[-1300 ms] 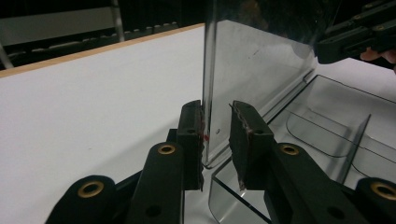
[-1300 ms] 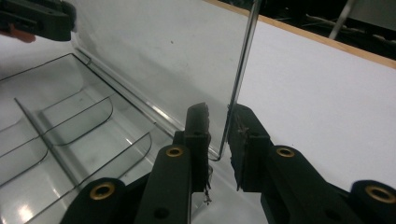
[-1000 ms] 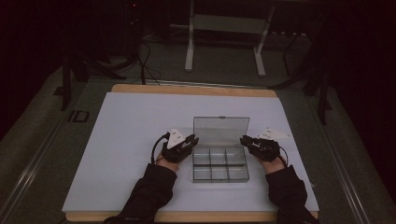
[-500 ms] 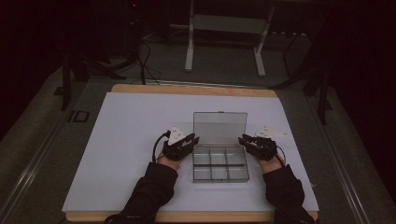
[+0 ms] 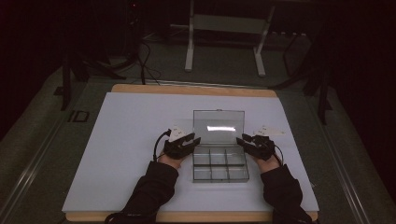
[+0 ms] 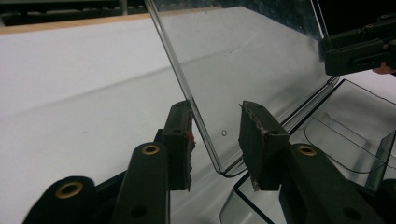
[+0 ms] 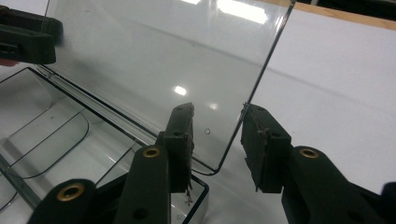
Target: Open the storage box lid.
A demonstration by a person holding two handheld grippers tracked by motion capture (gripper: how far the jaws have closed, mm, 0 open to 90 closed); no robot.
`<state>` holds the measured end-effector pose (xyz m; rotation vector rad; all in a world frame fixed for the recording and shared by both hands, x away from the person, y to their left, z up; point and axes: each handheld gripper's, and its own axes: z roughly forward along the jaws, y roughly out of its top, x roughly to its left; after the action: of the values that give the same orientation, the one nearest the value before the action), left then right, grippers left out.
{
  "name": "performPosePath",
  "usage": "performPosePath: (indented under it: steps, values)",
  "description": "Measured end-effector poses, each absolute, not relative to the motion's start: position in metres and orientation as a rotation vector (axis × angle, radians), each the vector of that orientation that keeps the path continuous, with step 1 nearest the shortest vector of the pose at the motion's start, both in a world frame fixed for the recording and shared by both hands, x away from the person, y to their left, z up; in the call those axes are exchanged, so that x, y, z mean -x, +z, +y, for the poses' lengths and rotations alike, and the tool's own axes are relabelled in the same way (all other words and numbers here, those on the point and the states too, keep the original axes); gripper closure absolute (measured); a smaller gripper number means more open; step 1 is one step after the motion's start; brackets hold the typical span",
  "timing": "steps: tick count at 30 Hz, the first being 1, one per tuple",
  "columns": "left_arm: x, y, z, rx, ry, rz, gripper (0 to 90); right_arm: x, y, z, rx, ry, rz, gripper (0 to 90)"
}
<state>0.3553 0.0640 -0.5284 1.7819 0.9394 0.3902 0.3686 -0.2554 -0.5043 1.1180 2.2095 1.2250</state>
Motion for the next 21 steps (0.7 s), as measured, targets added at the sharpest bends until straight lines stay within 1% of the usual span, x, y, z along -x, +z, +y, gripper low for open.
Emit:
performPosePath:
  steps: [3, 12, 14, 15, 21]
  values:
    - [-0.3548, -0.5300, 0.0623, -1.783, 0.393, 0.945, 62.6, -0.3692, -0.5046, -0.2553, -1.135, 1.226, 2.211, 63.1]
    - [-0.3579, -0.5303, 0.0637, -1.777, 0.348, 0.976, 61.8, -0.3706, -0.5055, -0.2549, -1.157, 1.224, 2.220, 60.6]
    - [-0.3588, -0.5300, 0.0636, -1.779, 0.332, 0.997, 60.8, -0.3715, -0.5056, -0.2550, -1.166, 1.217, 2.223, 58.9]
    - [-0.3591, -0.5300, 0.0636, -1.782, 0.333, 1.003, 58.7, -0.3718, -0.5058, -0.2549, -1.171, 1.211, 2.222, 58.3]
    - [-0.3621, -0.5305, 0.0651, -1.767, 0.271, 1.040, 58.4, -0.3720, -0.5057, -0.2541, -1.170, 1.195, 2.221, 58.3]
